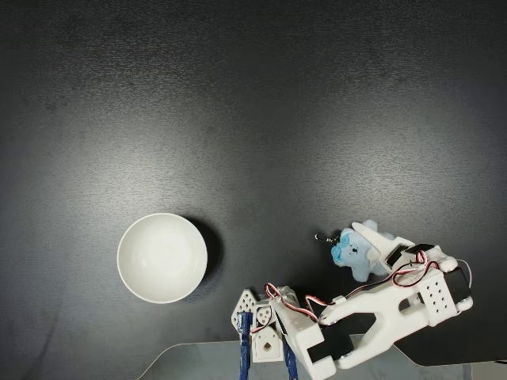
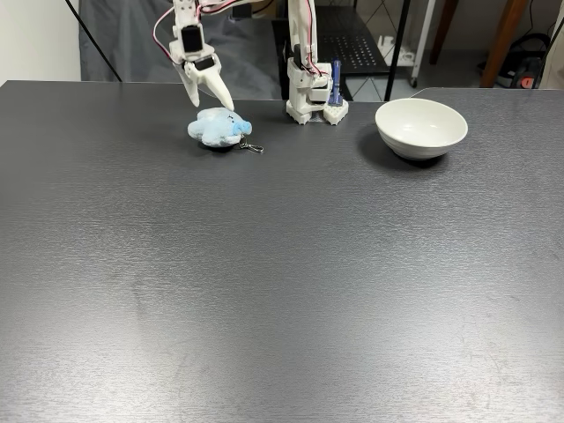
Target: Grasp a skyblue doll and put it in the white bowl.
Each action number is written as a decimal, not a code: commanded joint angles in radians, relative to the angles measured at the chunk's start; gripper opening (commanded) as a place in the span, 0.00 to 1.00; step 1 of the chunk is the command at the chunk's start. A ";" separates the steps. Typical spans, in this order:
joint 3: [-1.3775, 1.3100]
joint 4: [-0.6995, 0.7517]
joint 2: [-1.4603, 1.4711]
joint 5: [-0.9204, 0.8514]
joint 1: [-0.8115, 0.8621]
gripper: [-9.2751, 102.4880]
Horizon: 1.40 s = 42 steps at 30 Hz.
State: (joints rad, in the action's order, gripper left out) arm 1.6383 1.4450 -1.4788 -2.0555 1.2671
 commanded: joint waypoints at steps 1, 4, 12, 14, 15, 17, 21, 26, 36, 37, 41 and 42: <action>-0.017 -0.011 0.020 0.005 0.009 0.67; -0.017 -0.012 0.049 0.005 0.008 0.67; -0.034 -0.015 0.164 0.003 0.008 0.67; -0.035 -0.034 0.183 0.003 0.009 0.67; -0.034 -0.055 0.189 0.003 0.009 0.67; -0.028 -0.101 0.196 0.005 0.011 0.67; -0.026 -0.132 0.196 0.005 0.029 0.67; -0.023 -0.132 0.196 0.005 0.031 0.67; -0.021 -0.133 0.179 0.005 0.014 0.67; -0.021 -0.133 0.179 0.005 0.012 0.67; -0.020 -0.133 0.179 0.005 -0.017 0.67; -0.020 -0.133 0.179 0.005 -0.032 0.67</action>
State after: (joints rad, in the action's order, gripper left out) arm 1.6368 1.3162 -1.2640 -2.0555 1.2778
